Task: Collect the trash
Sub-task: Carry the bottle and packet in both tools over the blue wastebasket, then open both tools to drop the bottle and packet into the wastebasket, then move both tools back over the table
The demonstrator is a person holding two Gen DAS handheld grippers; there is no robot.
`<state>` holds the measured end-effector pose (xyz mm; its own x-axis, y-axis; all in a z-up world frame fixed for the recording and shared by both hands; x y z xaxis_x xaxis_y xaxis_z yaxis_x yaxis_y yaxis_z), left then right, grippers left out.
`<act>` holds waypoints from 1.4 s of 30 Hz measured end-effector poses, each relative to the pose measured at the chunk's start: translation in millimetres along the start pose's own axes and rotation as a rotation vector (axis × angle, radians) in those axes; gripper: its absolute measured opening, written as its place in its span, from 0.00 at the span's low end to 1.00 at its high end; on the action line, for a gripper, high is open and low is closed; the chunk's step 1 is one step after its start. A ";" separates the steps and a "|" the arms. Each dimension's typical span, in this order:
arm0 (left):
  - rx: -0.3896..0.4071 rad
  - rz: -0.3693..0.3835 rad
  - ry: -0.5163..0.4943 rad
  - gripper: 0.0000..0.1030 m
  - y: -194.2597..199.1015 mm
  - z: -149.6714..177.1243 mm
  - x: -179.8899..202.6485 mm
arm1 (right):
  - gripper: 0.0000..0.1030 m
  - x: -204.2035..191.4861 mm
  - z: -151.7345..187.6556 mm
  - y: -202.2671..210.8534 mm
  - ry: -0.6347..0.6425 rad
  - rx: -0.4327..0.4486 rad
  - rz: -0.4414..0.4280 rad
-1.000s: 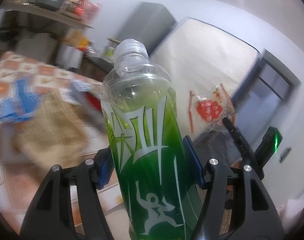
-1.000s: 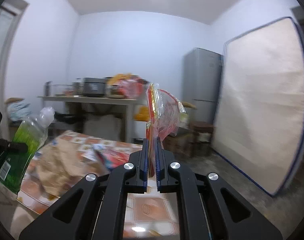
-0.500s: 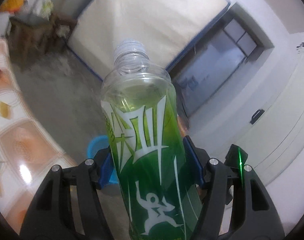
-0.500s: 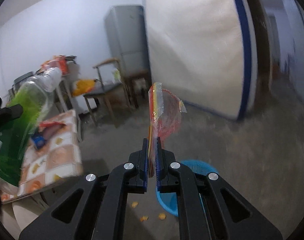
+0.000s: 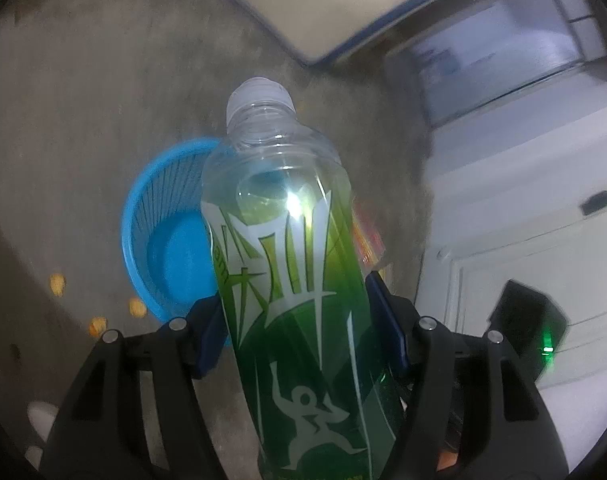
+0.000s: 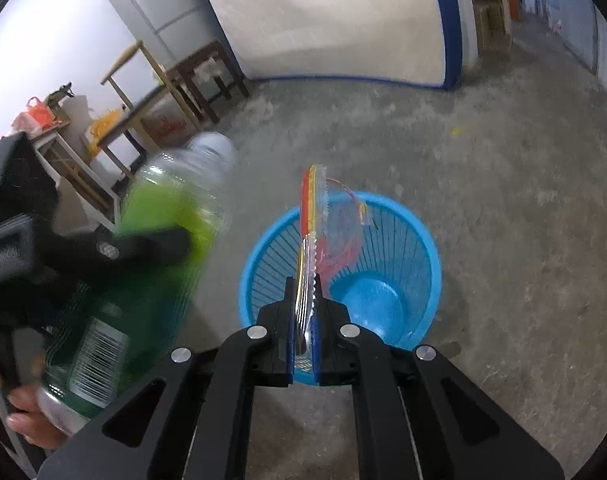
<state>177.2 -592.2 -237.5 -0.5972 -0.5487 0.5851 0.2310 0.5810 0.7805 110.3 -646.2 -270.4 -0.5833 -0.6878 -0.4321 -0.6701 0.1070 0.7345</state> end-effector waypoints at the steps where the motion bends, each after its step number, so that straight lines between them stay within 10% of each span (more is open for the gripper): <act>1: -0.028 -0.016 0.016 0.59 -10.3 -0.2 -4.8 | 0.10 7.0 1.8 -8.9 -0.014 -0.020 -0.002; 9: -0.003 -0.033 0.106 0.67 -12.5 -11.3 -34.6 | 0.18 39.9 25.1 -53.4 -0.012 -0.106 0.069; 13: 0.032 -0.032 0.053 0.67 16.6 18.4 -27.0 | 0.45 40.7 19.9 -39.9 -0.005 -0.050 0.085; 32: 0.188 -0.010 -0.167 0.68 127.0 79.0 27.4 | 0.46 37.3 12.1 72.7 -0.035 0.151 0.070; 42: 0.459 -0.227 -0.225 0.72 251.7 147.1 28.6 | 0.74 -57.3 10.4 151.0 0.120 0.268 -0.031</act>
<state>105.3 -373.3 -56.8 -0.7535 -0.5781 0.3129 -0.2508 0.6928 0.6761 37.7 -583.1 -140.2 -0.5132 -0.7718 -0.3755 -0.7933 0.2594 0.5509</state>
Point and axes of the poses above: each gripper's, at about its wrist camera, not at the fingertips, and y roughly against the way its jaws point, x to its right, z to its underside, the point moved 10 cm from there along -y, roughly the way its jaws point, and after that the axes turned 4 degrees about -z, right-handed, at the moved point
